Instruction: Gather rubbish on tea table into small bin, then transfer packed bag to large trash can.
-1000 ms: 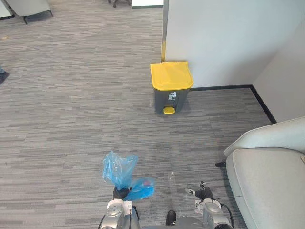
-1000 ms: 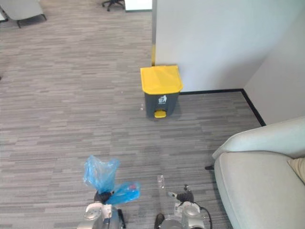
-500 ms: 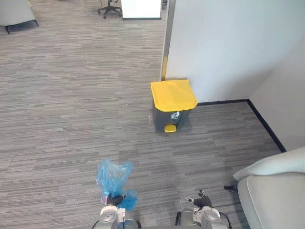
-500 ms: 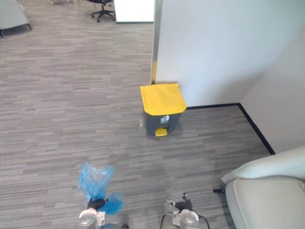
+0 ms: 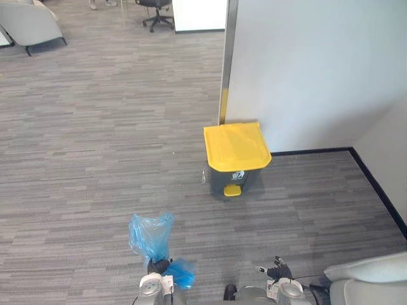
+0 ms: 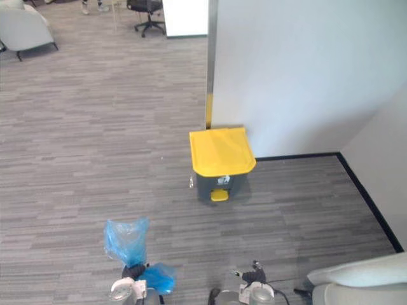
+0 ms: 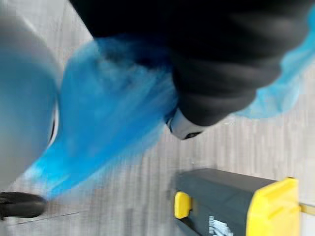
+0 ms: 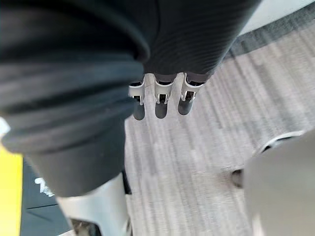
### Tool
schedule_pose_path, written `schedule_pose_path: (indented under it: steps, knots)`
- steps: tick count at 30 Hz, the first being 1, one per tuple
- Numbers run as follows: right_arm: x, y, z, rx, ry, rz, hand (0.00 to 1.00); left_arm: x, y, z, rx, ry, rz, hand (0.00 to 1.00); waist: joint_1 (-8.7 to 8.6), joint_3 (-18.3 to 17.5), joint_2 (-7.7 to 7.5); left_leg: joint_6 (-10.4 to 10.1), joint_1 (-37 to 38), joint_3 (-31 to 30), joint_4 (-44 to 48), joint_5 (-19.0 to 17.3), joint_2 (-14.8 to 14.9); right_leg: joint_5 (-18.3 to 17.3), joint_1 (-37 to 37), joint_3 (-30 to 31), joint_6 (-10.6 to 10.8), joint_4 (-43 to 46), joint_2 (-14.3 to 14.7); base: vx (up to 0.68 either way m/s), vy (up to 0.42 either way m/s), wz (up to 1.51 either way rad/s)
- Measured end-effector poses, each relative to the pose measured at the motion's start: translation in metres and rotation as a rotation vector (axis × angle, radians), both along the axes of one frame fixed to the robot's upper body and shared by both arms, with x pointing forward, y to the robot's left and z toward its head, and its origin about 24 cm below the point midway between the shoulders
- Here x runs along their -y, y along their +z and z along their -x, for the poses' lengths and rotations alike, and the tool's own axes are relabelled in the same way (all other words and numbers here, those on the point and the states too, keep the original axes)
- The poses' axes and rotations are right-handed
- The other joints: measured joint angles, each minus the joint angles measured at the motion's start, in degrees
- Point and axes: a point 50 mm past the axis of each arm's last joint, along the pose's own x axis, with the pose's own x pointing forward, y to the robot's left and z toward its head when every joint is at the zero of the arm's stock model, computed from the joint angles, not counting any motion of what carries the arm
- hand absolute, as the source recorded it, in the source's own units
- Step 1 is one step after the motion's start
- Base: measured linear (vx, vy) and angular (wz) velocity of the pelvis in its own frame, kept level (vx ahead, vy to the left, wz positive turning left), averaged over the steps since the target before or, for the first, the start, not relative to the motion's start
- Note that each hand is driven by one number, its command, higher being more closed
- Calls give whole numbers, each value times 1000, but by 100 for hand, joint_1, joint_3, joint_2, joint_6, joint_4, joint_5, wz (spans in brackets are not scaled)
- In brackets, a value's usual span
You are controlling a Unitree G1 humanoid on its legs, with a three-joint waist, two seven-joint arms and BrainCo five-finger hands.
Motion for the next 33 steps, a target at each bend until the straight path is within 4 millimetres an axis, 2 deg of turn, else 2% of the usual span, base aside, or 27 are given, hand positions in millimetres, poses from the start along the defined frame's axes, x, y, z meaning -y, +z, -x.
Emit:
schedule_pose_path:
  steps: [1, 2, 3, 4, 6, 8, 10, 11, 12, 13, 14, 15, 17, 18, 19, 20, 21, 22, 24, 25, 27, 28, 29, 30, 31, 33]
  knots:
    - [0, 0, 1, -2, -4, -1, 0, 1, 0, -1, 1, -4, 2, 100, -1, 0, 1, 54, -5, -32, -490, 102, -118, -33, 14, 29, 74, 15, -64, 248, 190, -15]
    - [2, -2, 5, -13, -18, 0, 0, 3, 0, -1, 1, -11, 5, 100, -1, -8, 15, 29, 27, -160, -1245, 403, -291, -98, 44, 77, 201, 42, -134, 268, 232, -19]
    - [5, -3, 8, -32, -29, 2, 0, 1, 0, -1, 0, -10, -2, 100, 56, -34, -3, -40, 215, -232, -1560, 885, -473, -166, 58, 263, 344, 75, -200, 267, 226, -17]
    - [3, -5, 10, -43, -26, -4, 0, 0, -1, 0, -4, -11, -4, 100, 81, -93, -83, 4, 306, -145, -1690, 920, -584, -157, 78, 375, 392, -8, -269, 274, 205, -21]
    - [-1, -8, 14, -63, -27, -17, 0, -8, 0, -2, -7, -34, -34, 100, 90, -160, -250, 134, 317, -9, -1623, 740, -748, -152, 155, 504, 536, -130, -441, 276, 172, -21]
    - [1, -7, 12, -58, -30, -12, 0, -7, -3, 2, -31, -50, -36, 100, 123, -152, -245, 232, 589, 188, -1700, 546, -868, -144, 98, 677, 601, 255, -581, 253, 190, -42]
    - [1, -7, 12, -59, -26, -13, 0, -7, -5, 6, -49, -52, -34, 100, 121, -165, -181, 278, 960, 284, -1895, 454, -953, -122, -282, 846, 645, 1368, -676, 259, 232, -34]
    - [1, -6, 10, -50, -21, -9, 0, -5, -6, 7, -57, -64, -35, 100, 109, -165, -182, 321, 1140, 345, -1990, 413, -1010, 13, -637, 939, 866, 2155, -769, 255, 179, -7]
    - [2, -5, 9, -46, -18, -7, 0, -3, -7, 7, -62, -83, -36, 100, 52, -139, -141, 420, 1341, 331, -2089, 346, -1059, 157, -1023, 897, 939, 3043, -916, 215, 110, 0]
    - [2, -5, 7, -42, -16, -5, 0, -3, -7, 8, -65, -86, -38, 100, 32, -140, -151, 435, 1415, 318, -2119, 313, -1068, 89, -1117, 845, 875, 3275, -954, 223, 59, 10]
    - [3, -4, 6, -40, -11, -1, 0, -7, -8, 10, -73, -84, -47, 100, 4, -136, -146, 427, 1581, 291, -2200, 271, -1061, -141, -1281, 638, 734, 3515, -985, 229, 14, 12]
    - [4, -4, 5, -36, -4, 2, 0, -13, -7, 11, -76, -83, -63, 100, -33, -120, -117, 409, 1754, 273, -2305, 261, -983, -371, -1456, 357, 580, 3418, -935, 226, -9, 13]
    - [5, -2, 1, -29, 0, 5, 0, -19, -7, 10, -74, -79, -78, 100, -68, -99, -67, 396, 1832, 238, -2343, 263, -842, -424, -1659, 163, 500, 2813, -720, 251, -99, 19]
    - [5, -1, -3, -19, 3, 7, 0, -21, -6, 9, -72, -75, -82, 100, -74, -80, -47, 369, 1897, 189, -2377, 279, -746, -229, -1745, 132, 422, 1937, -510, 236, -130, 24]
    - [5, -1, -2, -21, 3, 7, 0, -21, -6, 10, -72, -75, -82, 100, -77, -79, -57, 355, 1917, 181, -2381, 281, -731, -85, -1743, 139, 421, 1586, -459, 266, -165, 28]
    - [4, -3, 4, -39, 7, 4, 0, -23, -6, 10, -72, -78, -87, 100, -78, -78, -199, 172, 2004, 107, -2383, 245, -825, 742, -1624, 211, 352, 588, -384, 192, -114, 23]
    - [6, -4, 6, -46, 8, 7, 0, -20, -7, 9, -79, -76, -80, 100, -109, -40, -119, 23, 2066, -75, -2382, 154, -763, 1038, -1538, 236, 141, 589, -277, 360, -185, 3]
    - [14, -2, 1, -37, 14, 31, 0, -13, -8, 11, -84, -76, -60, 100, -64, -43, 109, 14, 2067, -166, -2390, 159, -602, 1020, -1461, 206, 110, 439, -99, 295, -149, -13]
    - [16, 0, -3, -33, 13, 36, 0, -9, -9, 12, -85, -68, -47, 100, -83, -30, 213, -4, 2088, -235, -2363, 174, -494, 889, -1438, 140, 56, 442, 1, 287, -161, -3]
    - [16, -2, 2, -46, -1, 30, 0, -7, -9, 10, -80, -64, -39, 100, -122, -12, 232, -66, 2095, -405, -2255, 213, -387, 788, -1278, 8, 19, 415, 54, 240, -151, 32]
    - [15, -3, 4, -53, -8, 26, 0, -3, -8, 6, -69, -53, -24, 100, -126, 2, 170, -116, 2020, -502, -1725, 241, -271, 701, -933, -135, 5, 248, 71, 195, -133, 45]
    - [14, -5, 11, -67, -8, 24, 0, 1, -7, 4, -61, -53, -10, 100, -123, -10, 127, -159, 1747, -502, -954, 263, -158, 676, -626, -212, 4, 39, 95, 160, -102, 36]
    - [13, -5, 11, -66, -6, 22, 0, 3, -7, 4, -57, -53, -5, 100, -121, -15, 113, -201, 1628, -492, -637, 287, -110, 664, -541, -210, 3, -38, 107, 181, -64, 23]
    - [13, -4, 10, -57, -1, 25, 0, 7, -6, 4, -51, -53, 6, 100, -99, -27, 99, -386, 1327, -419, 121, 409, 44, 638, -364, -188, -26, -192, 156, 160, -16, 1]
    - [11, -4, 11, -57, 6, 23, 0, 9, -5, 2, -39, -57, 8, 100, -64, -27, 87, -385, 1133, -366, 554, 348, 160, 626, -261, -156, -56, -287, 171, 165, 4, -15]
    - [8, -4, 9, -54, 9, 14, 0, 11, -4, 0, -28, -52, 15, 100, -29, -29, 45, -227, 881, -108, 528, -111, 219, 611, -130, -16, -79, -412, 161, 161, 57, -31]
